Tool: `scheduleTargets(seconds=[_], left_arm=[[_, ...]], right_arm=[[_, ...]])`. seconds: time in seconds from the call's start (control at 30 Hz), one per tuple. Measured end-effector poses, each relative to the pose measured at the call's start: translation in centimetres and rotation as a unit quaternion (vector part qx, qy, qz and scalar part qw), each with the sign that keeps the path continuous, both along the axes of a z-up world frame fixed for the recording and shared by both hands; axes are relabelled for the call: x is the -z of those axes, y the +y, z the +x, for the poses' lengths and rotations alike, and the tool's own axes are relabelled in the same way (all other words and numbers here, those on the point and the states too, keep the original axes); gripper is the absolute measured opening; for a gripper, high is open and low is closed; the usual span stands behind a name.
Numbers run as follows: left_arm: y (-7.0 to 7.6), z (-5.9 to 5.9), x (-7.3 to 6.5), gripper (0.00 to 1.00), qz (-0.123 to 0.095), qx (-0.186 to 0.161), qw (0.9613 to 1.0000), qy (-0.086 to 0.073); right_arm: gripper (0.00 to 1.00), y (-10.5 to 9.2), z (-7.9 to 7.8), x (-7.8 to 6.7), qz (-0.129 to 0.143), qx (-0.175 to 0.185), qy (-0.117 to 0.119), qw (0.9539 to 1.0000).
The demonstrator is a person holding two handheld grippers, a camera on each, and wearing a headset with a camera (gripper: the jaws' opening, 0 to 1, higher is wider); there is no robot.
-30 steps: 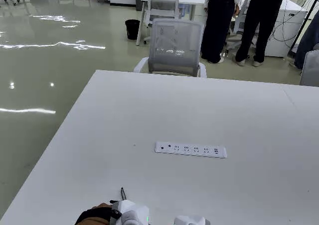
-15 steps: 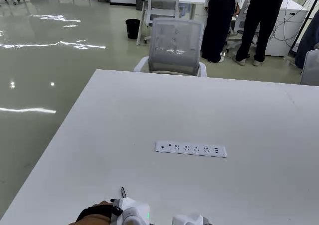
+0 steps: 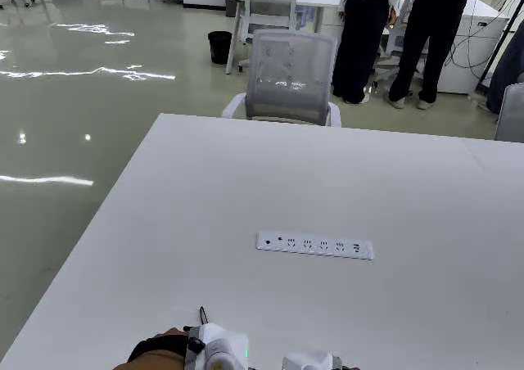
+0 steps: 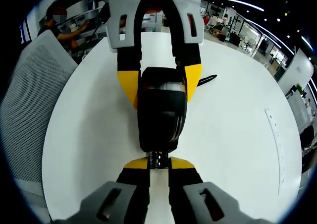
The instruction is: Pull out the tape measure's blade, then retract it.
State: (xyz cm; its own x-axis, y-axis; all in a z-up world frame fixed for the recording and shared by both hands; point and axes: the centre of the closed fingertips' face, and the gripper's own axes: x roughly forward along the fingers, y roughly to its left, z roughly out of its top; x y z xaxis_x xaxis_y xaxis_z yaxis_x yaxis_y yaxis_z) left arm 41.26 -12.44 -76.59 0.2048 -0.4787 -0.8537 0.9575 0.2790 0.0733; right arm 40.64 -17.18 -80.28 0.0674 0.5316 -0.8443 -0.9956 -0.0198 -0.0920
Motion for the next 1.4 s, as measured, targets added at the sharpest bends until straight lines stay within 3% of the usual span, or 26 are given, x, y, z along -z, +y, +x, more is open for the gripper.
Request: scheduleTargets(seconds=[1.4], left_arm=[[0.0, 0.1, 0.1, 0.28, 0.003, -0.008, 1.0000, 0.002]], right_arm=[[0.11, -3.8, 0.4, 0.1, -0.017, 0.006, 0.005, 0.9998]])
